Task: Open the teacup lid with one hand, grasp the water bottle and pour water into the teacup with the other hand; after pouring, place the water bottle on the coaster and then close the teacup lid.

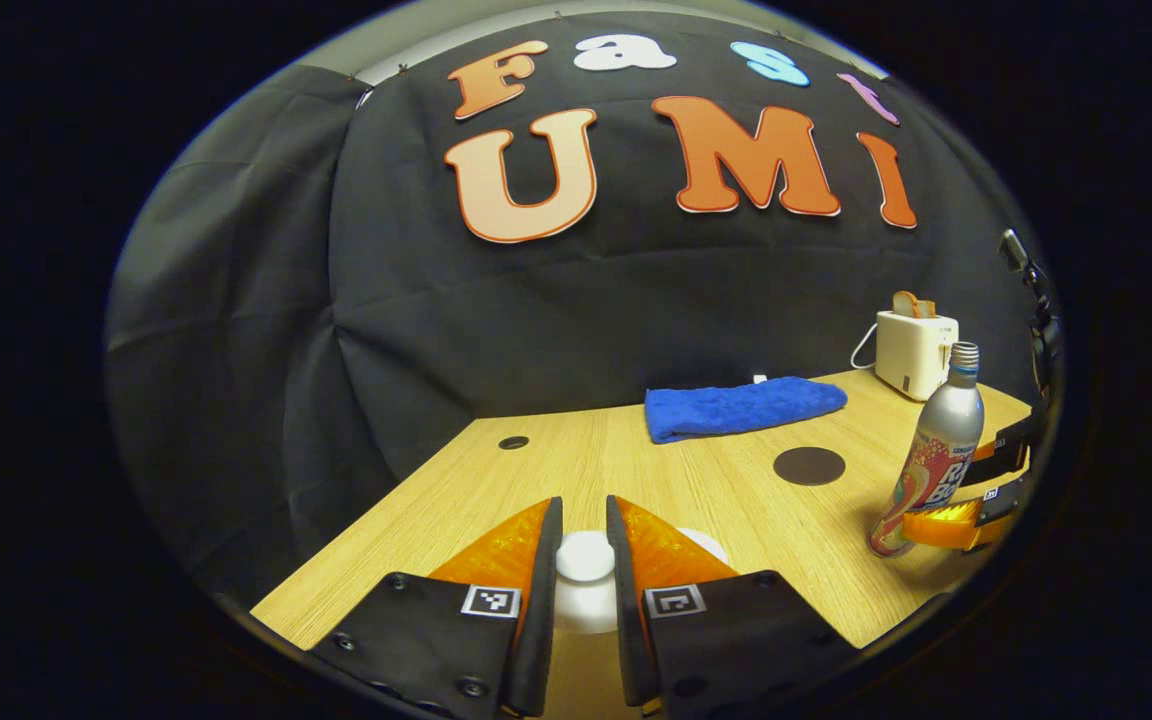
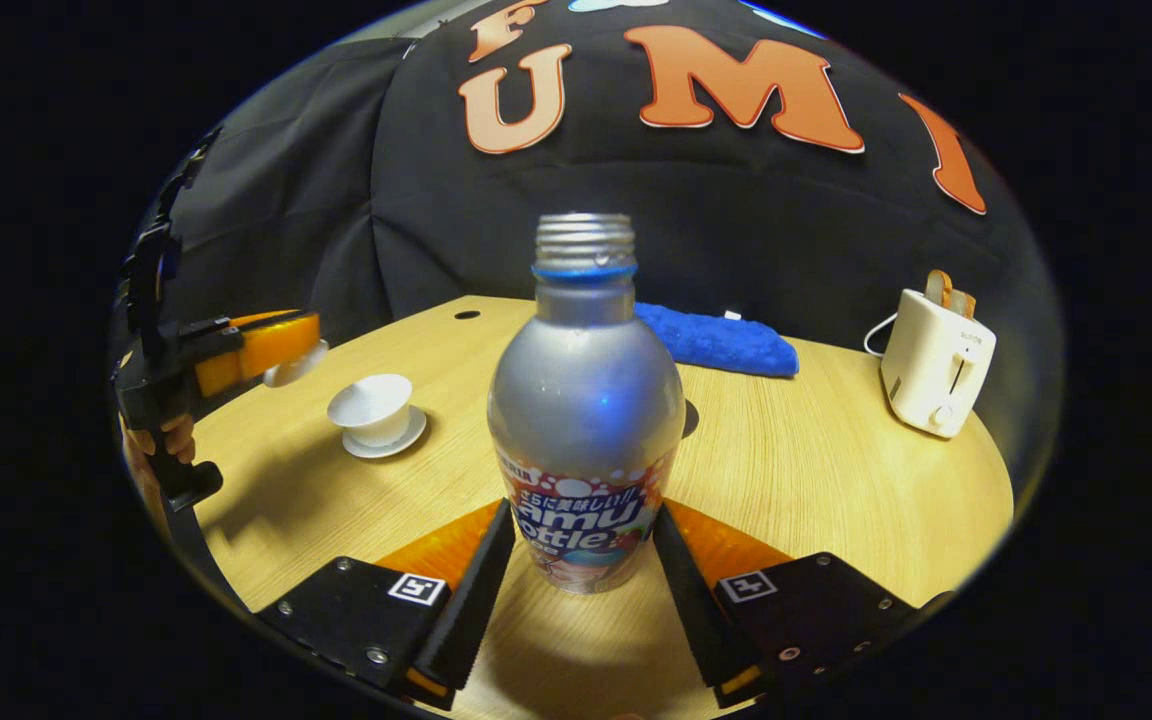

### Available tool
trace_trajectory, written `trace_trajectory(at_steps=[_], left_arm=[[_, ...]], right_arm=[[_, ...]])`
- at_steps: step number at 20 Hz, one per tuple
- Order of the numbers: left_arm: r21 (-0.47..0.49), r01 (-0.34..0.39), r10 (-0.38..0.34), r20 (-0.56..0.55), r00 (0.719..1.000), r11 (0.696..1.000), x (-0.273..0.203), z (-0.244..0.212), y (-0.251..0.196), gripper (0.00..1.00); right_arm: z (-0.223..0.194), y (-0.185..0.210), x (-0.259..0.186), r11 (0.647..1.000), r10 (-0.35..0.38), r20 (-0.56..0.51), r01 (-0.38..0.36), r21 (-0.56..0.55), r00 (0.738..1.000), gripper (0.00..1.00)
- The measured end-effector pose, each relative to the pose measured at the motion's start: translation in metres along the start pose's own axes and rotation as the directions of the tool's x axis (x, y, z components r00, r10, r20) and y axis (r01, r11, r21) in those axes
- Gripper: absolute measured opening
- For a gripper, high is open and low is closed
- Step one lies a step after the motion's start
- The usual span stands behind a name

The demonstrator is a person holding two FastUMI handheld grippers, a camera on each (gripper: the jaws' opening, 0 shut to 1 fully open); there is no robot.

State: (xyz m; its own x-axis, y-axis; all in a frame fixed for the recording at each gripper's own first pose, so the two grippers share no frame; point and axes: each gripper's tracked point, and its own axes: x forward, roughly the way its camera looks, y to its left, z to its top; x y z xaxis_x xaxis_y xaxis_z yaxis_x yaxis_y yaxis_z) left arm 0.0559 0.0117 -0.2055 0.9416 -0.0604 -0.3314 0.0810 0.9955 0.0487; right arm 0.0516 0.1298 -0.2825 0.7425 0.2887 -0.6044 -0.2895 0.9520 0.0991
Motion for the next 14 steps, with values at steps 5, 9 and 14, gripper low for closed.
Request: trace_trajectory(at_steps=[5, 9, 14], left_arm=[[-0.029, -0.021, 0.020, -0.022, 1.000, 0.999, -0.013, -0.017, 0.021, 0.31], [-0.033, -0.047, 0.046, -0.038, 0.998, 0.998, -0.019, -0.030, 0.040, 0.31], [-0.027, -0.063, 0.062, -0.036, 0.997, 0.998, -0.025, -0.035, 0.056, 0.27]], right_arm=[[0.002, 0.000, -0.003, 1.000, -0.016, -0.022, 0.016, -0.013, 1.000, 0.78], [0.024, -0.006, -0.006, 0.993, -0.064, -0.017, 0.062, -0.099, 0.998, 0.78], [0.049, -0.014, -0.010, 0.953, -0.128, -0.003, 0.122, -0.278, 0.992, 0.78]])
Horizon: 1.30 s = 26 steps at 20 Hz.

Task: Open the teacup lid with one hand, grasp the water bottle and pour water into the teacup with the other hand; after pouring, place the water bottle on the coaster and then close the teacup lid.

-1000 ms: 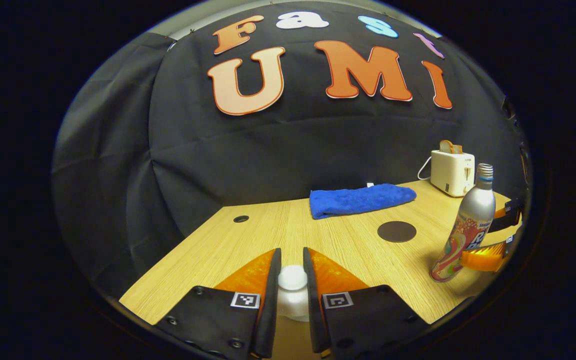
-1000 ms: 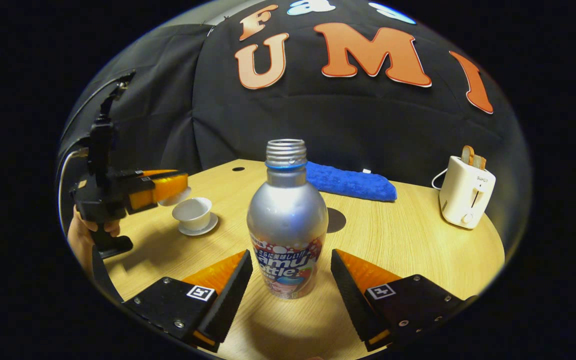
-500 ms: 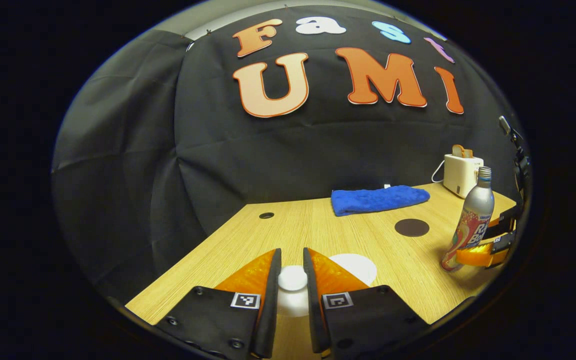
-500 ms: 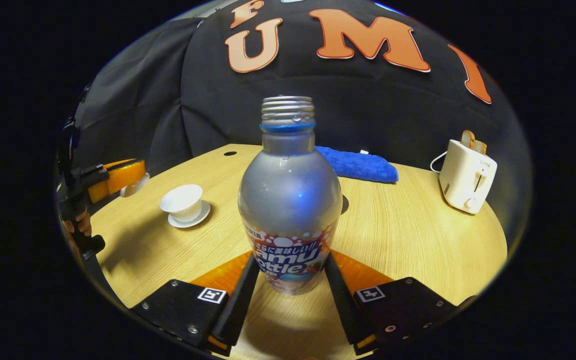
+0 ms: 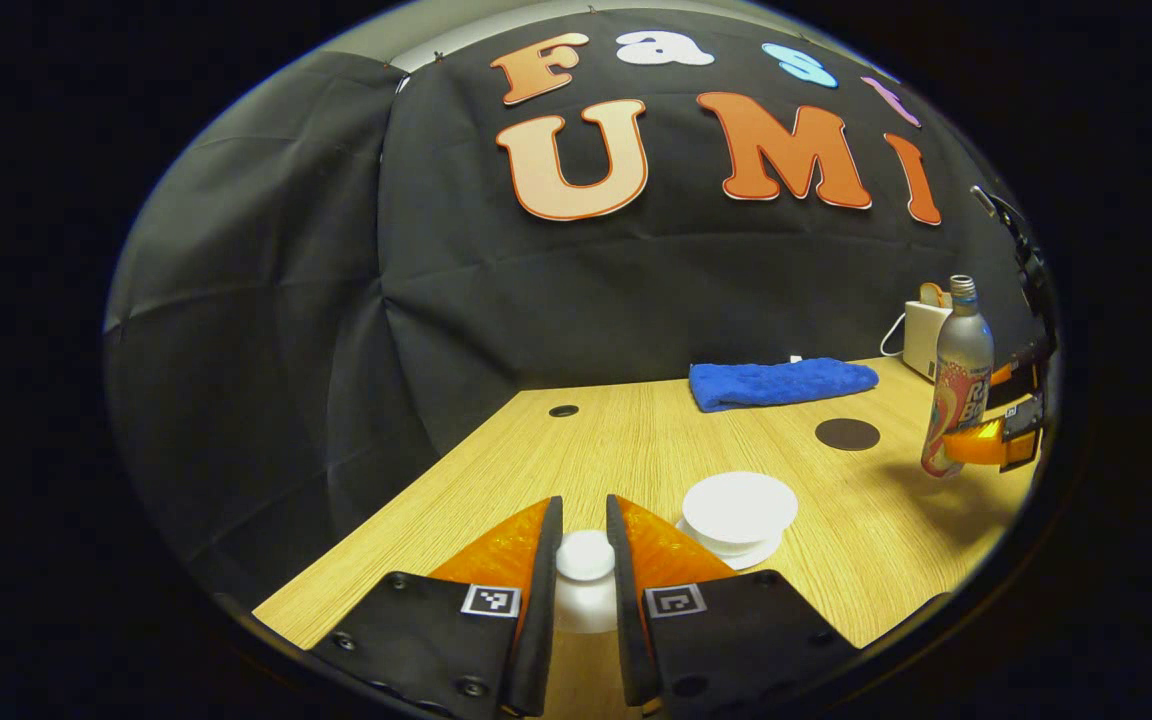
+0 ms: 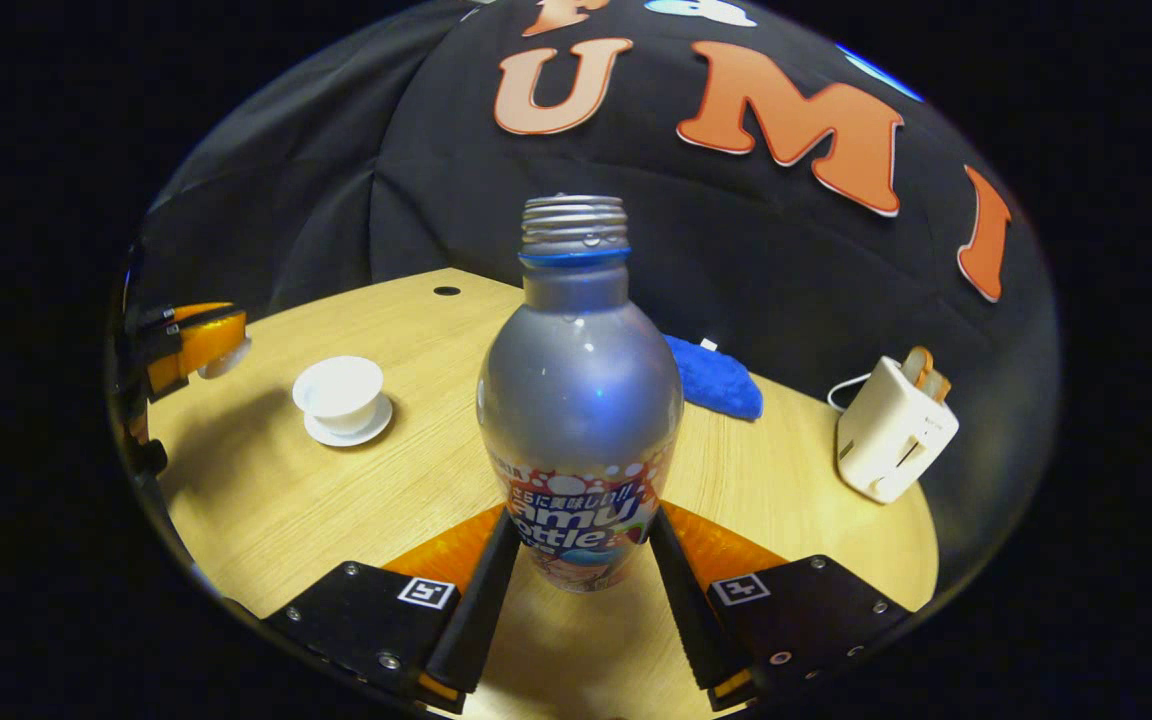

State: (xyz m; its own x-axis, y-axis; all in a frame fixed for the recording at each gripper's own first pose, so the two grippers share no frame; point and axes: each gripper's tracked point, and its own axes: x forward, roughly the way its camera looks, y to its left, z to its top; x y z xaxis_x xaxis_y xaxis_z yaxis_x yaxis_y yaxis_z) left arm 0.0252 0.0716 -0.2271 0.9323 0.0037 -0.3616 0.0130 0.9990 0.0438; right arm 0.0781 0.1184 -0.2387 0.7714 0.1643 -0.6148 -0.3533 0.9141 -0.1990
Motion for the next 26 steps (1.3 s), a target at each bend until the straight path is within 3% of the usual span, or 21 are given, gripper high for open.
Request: trace_trajectory(at_steps=[3, 5, 6, 7, 10, 12, 13, 15, 20, 26], left_arm=[[-0.024, -0.017, 0.017, -0.002, 1.000, 1.000, -0.001, 0.000, 0.014, 0.31], [-0.034, -0.036, 0.035, -0.003, 0.999, 0.999, -0.002, -0.004, 0.028, 0.27], [-0.033, -0.043, 0.043, -0.005, 0.999, 0.999, -0.003, -0.006, 0.033, 0.31], [-0.031, -0.051, 0.051, -0.008, 0.999, 0.998, -0.003, -0.007, 0.038, 0.27], [-0.028, -0.063, 0.063, -0.010, 0.998, 0.998, -0.007, -0.010, 0.054, 0.31], [-0.038, -0.072, 0.072, -0.011, 0.997, 0.997, -0.010, -0.011, 0.063, 0.27], [-0.045, -0.077, 0.077, -0.010, 0.997, 0.996, -0.010, -0.011, 0.067, 0.31], [-0.054, -0.086, 0.085, -0.012, 0.996, 0.995, -0.011, -0.013, 0.074, 0.31], [-0.052, -0.090, 0.089, -0.022, 0.996, 0.995, -0.011, -0.021, 0.080, 0.31], [-0.059, -0.092, 0.091, -0.027, 0.996, 0.994, -0.011, -0.027, 0.087, 0.31]], right_arm=[[0.017, -0.005, -0.001, 0.993, -0.030, 0.011, 0.031, -0.113, 0.999, 0.78], [0.026, -0.007, -0.002, 0.984, -0.042, 0.017, 0.044, -0.170, 0.999, 0.78], [0.032, -0.008, -0.003, 0.980, -0.046, 0.026, 0.050, -0.194, 0.999, 0.83], [0.038, -0.008, -0.002, 0.975, -0.050, 0.040, 0.058, -0.216, 0.998, 0.78], [0.050, -0.014, -0.001, 0.957, -0.077, 0.056, 0.089, -0.277, 0.995, 0.78], [0.060, -0.017, 0.001, 0.938, -0.098, 0.073, 0.116, -0.325, 0.993, 0.78], [0.066, -0.018, 0.002, 0.926, -0.110, 0.087, 0.134, -0.353, 0.990, 0.83], [0.074, -0.015, 0.003, 0.900, -0.127, 0.112, 0.162, -0.404, 0.986, 0.78], [0.074, 0.010, 0.019, 0.882, -0.101, 0.102, 0.136, -0.452, 0.990, 0.77], [0.095, 0.022, 0.033, 0.821, -0.141, 0.168, 0.210, -0.530, 0.976, 0.77]])
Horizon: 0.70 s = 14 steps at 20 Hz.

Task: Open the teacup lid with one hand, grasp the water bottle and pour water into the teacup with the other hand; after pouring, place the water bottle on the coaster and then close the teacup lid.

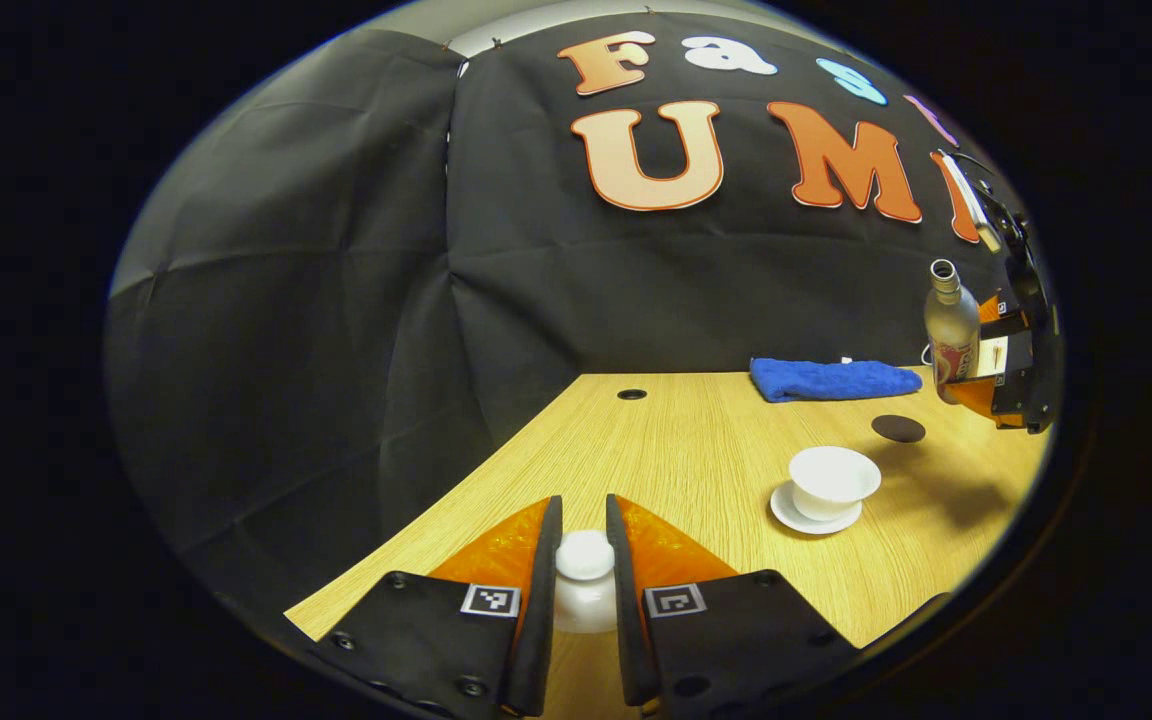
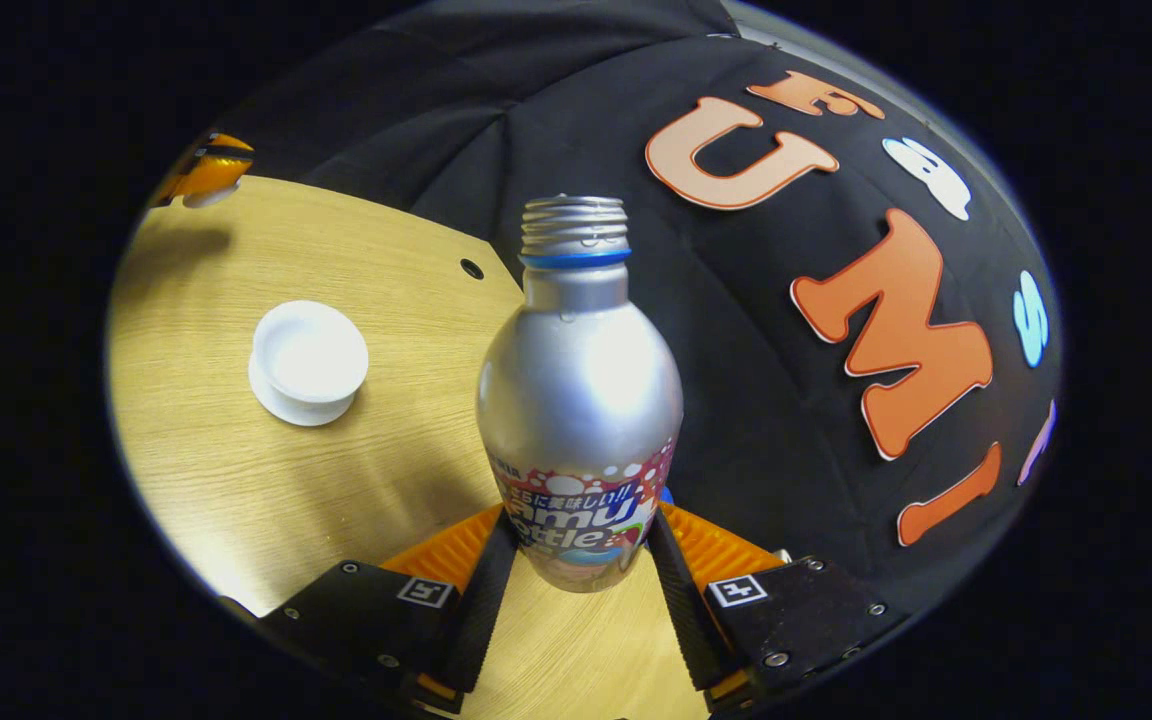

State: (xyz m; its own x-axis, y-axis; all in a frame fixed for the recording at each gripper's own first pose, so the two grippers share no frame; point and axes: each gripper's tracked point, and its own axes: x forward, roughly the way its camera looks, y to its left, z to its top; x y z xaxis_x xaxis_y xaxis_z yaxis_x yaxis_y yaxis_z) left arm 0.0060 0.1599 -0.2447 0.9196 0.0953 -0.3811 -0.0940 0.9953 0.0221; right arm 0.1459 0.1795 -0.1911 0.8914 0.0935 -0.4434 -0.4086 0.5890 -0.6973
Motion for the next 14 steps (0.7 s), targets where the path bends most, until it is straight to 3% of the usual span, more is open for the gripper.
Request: trace_trajectory(at_steps=[7, 14], left_arm=[[-0.010, 0.000, 0.000, -0.016, 1.000, 1.000, 0.001, -0.008, 0.003, 0.31], [-0.013, 0.002, -0.003, -0.020, 1.000, 1.000, 0.001, -0.012, 0.006, 0.31]], right_arm=[[0.023, 0.015, 0.005, 0.987, -0.061, 0.047, 0.067, -0.143, 0.997, 0.77], [0.033, -0.001, 0.007, 0.932, -0.161, 0.102, 0.185, -0.313, 0.982, 0.77]])
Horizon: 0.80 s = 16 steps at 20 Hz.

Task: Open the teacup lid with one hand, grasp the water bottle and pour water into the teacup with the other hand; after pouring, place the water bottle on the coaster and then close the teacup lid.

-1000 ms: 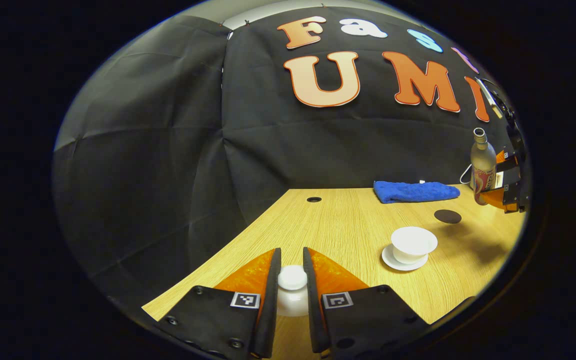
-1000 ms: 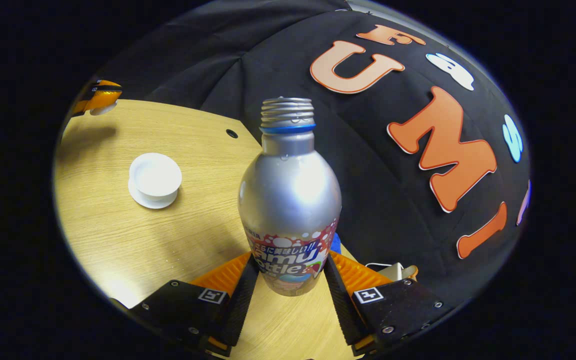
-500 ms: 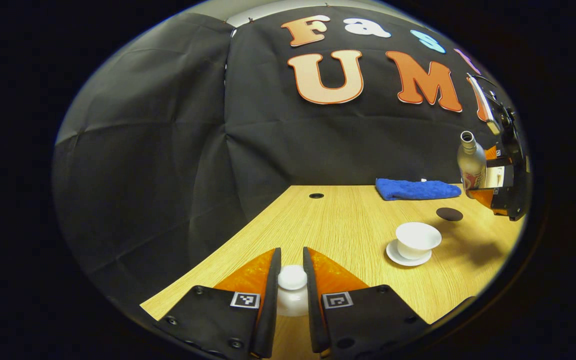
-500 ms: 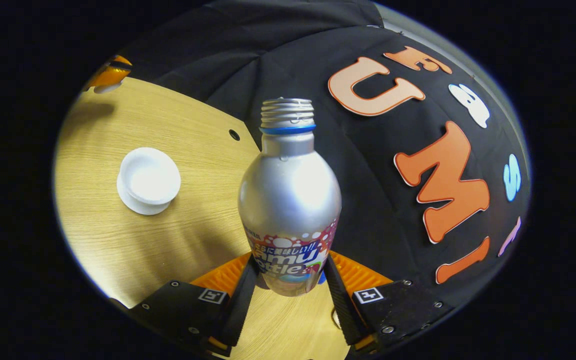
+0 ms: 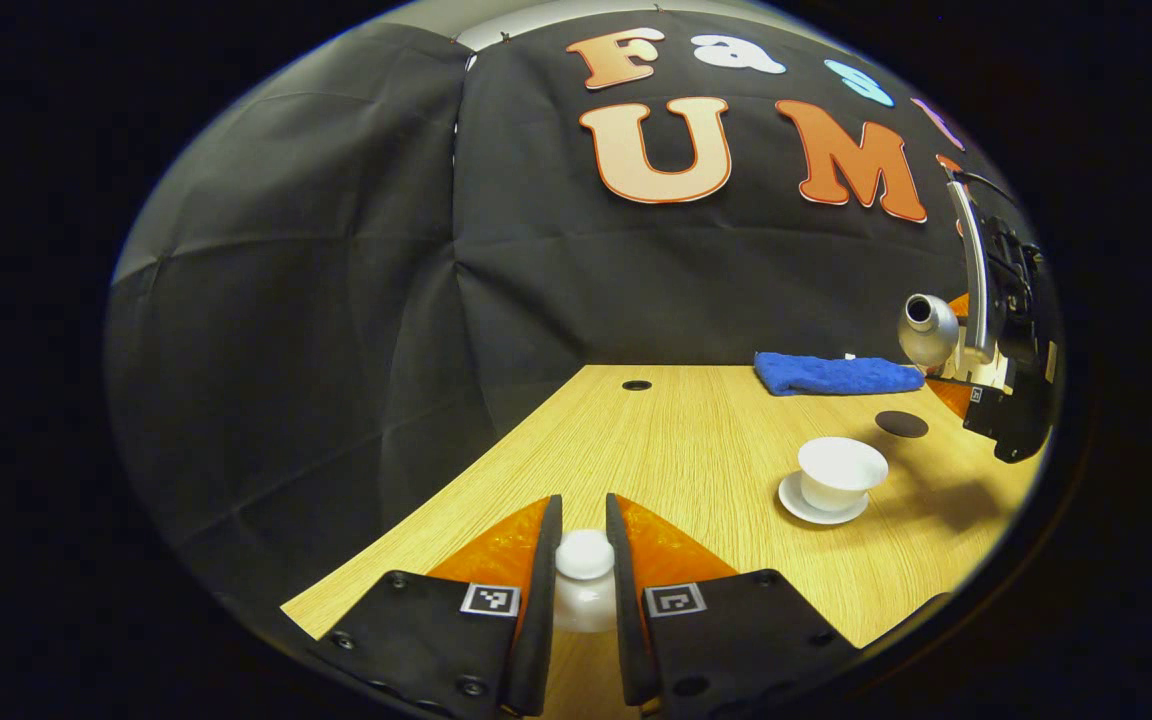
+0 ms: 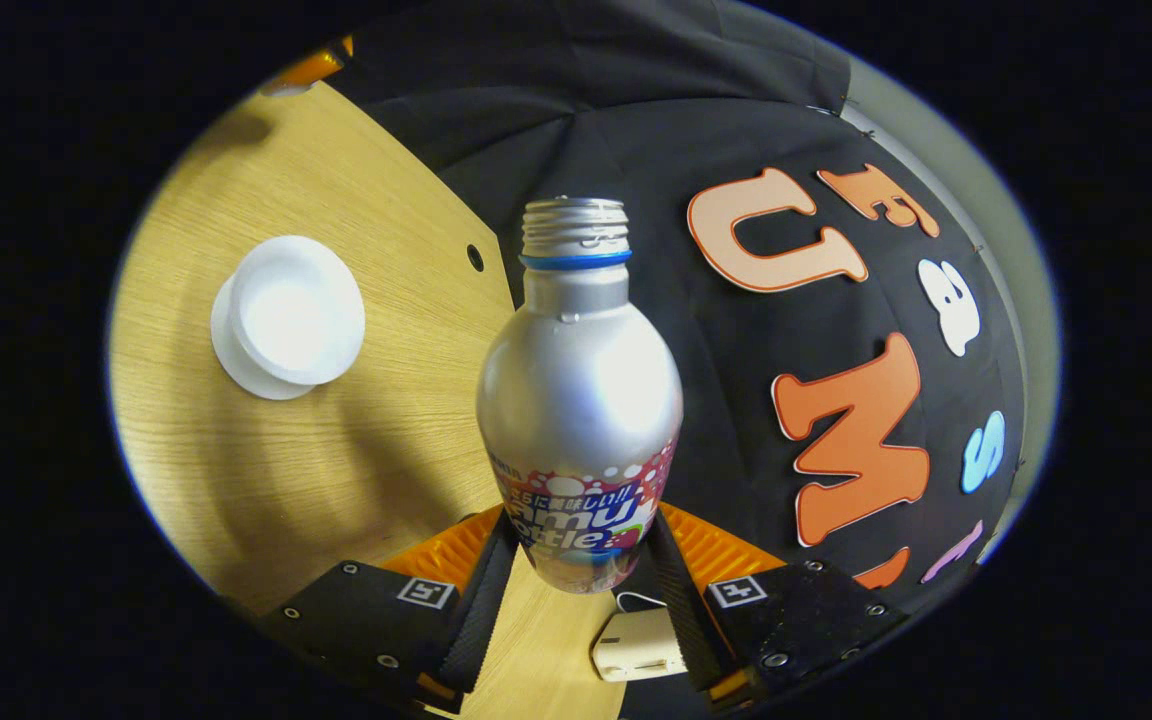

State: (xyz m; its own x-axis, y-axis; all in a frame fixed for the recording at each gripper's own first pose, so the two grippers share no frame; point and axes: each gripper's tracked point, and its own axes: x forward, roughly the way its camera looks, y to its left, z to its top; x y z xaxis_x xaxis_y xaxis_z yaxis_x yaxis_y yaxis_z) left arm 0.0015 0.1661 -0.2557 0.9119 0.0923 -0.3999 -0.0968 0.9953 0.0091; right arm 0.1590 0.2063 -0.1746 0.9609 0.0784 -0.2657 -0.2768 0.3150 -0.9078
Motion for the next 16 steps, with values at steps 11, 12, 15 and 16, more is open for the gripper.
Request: trace_trajectory(at_steps=[11, 12, 15, 16], left_arm=[[0.015, -0.015, 0.015, 0.003, 1.000, 1.000, -0.003, -0.003, 0.008, 0.31], [0.018, -0.021, 0.021, 0.006, 1.000, 1.000, -0.003, -0.002, 0.011, 0.31], [0.022, -0.019, 0.018, 0.014, 1.000, 1.000, -0.005, -0.001, 0.010, 0.31], [0.021, -0.018, 0.018, 0.014, 1.000, 1.000, -0.005, -0.002, 0.011, 0.31]], right_arm=[[0.010, -0.023, 0.003, 0.945, -0.122, 0.061, 0.135, -0.297, 0.991, 0.77], [0.012, -0.026, 0.003, 0.935, -0.134, 0.073, 0.151, -0.321, 0.988, 0.77], [0.017, -0.029, 0.003, 0.914, -0.153, 0.099, 0.179, -0.364, 0.983, 0.77], [0.018, -0.029, 0.002, 0.909, -0.158, 0.104, 0.186, -0.373, 0.982, 0.77]])
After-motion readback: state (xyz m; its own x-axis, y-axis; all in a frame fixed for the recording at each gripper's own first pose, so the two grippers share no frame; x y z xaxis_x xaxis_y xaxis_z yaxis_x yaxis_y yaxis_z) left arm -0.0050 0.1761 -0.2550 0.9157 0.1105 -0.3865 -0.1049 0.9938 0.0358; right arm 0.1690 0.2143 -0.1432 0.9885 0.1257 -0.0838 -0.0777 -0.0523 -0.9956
